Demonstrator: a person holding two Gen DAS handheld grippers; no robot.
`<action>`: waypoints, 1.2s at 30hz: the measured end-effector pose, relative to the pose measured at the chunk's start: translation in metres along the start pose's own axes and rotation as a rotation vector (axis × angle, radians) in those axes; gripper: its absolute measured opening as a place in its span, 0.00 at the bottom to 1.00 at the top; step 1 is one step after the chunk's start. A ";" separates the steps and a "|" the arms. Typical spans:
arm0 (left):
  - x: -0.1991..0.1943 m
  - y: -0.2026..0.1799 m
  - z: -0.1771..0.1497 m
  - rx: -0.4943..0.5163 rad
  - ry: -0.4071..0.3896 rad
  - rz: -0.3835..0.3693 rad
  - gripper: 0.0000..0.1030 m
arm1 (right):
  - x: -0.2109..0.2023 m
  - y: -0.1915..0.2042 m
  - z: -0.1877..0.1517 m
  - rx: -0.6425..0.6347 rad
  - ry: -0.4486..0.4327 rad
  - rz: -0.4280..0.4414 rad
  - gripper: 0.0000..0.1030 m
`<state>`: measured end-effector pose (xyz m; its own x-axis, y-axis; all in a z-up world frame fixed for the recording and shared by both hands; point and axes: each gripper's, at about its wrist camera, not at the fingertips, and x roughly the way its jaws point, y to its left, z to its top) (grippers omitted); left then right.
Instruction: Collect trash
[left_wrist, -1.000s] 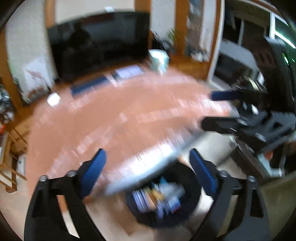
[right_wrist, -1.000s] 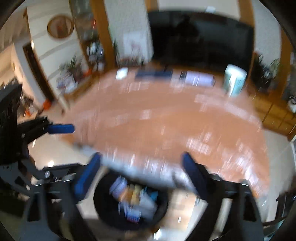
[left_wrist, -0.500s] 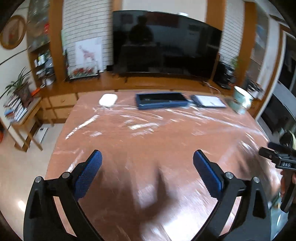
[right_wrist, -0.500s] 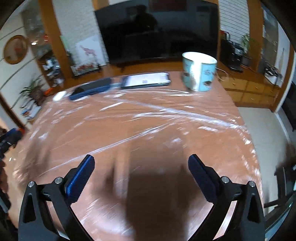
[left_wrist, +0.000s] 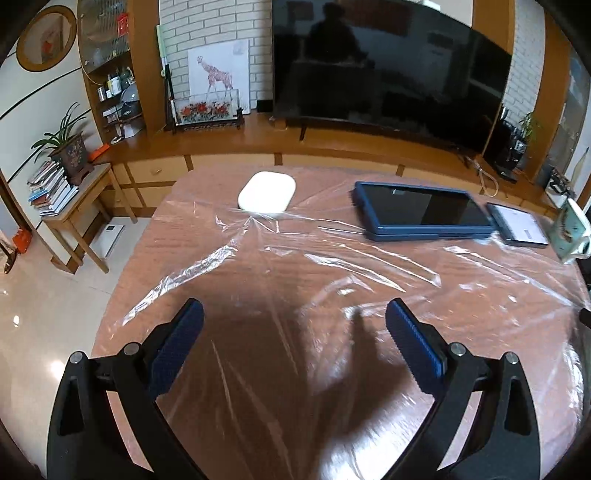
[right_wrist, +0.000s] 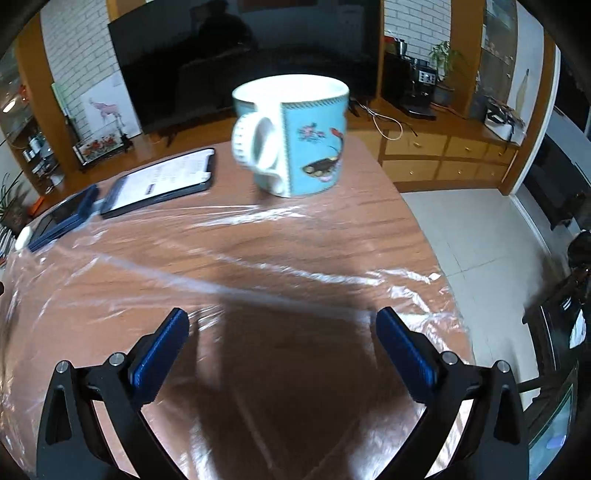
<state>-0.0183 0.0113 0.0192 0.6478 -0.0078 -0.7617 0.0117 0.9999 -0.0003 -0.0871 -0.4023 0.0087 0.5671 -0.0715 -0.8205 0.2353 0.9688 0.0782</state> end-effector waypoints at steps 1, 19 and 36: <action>0.004 0.000 0.001 0.004 0.006 0.005 0.96 | 0.003 0.000 0.000 0.002 0.003 -0.005 0.96; 0.025 0.008 -0.002 -0.027 0.085 0.022 0.99 | 0.008 0.014 0.000 -0.045 -0.009 -0.062 0.96; 0.025 0.008 -0.002 -0.028 0.085 0.022 0.99 | 0.008 0.014 -0.001 -0.045 -0.009 -0.062 0.96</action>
<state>-0.0040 0.0188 -0.0009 0.5805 0.0138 -0.8141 -0.0237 0.9997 0.0000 -0.0802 -0.3889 0.0029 0.5597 -0.1337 -0.8178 0.2344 0.9721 0.0014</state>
